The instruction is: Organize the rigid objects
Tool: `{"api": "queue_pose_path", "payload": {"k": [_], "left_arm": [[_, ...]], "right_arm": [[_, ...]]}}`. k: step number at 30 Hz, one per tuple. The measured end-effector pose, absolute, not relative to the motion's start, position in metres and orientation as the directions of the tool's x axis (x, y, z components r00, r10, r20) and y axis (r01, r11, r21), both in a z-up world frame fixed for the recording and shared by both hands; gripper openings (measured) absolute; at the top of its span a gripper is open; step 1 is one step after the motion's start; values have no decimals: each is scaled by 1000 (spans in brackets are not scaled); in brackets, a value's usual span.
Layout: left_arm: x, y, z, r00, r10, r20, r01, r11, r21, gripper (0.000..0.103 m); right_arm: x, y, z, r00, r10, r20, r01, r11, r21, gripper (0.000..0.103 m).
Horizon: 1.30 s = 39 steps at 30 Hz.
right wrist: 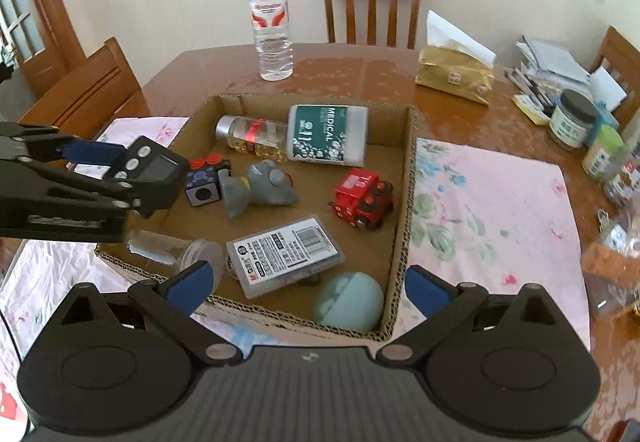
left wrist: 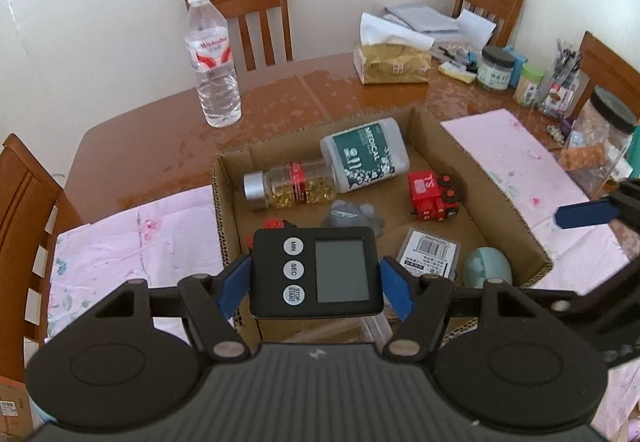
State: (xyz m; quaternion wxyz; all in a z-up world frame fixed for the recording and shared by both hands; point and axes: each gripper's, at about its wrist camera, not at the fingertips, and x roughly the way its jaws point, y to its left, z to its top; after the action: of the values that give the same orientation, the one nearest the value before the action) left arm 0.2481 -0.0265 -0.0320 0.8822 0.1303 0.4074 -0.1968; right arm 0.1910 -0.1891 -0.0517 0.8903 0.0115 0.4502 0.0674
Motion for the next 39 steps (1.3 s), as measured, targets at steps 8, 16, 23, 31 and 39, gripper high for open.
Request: {"api": "queue_pose_path", "payload": {"k": [8, 16, 23, 31, 39], "left_arm": [[243, -24, -34, 647, -211, -733, 407, 908, 98, 101], [228, -12, -21, 687, -138, -714, 320, 939, 127, 102], [204, -1, -10, 647, -63, -759, 179, 981, 71, 101], [183, 3, 4, 624, -29, -781, 127, 990, 65, 101], [177, 0, 11, 627, -5, -779, 116, 989, 87, 101]], "right_arm": [[188, -196, -50, 588, 106, -802, -78, 994, 74, 103], [190, -188, -42, 578, 55, -815, -52, 998, 30, 103], [184, -176, -30, 542, -39, -840, 13, 999, -38, 103], [170, -164, -11, 548, -69, -834, 23, 997, -68, 103], [163, -162, -4, 552, -52, -832, 27, 999, -45, 103]]}}
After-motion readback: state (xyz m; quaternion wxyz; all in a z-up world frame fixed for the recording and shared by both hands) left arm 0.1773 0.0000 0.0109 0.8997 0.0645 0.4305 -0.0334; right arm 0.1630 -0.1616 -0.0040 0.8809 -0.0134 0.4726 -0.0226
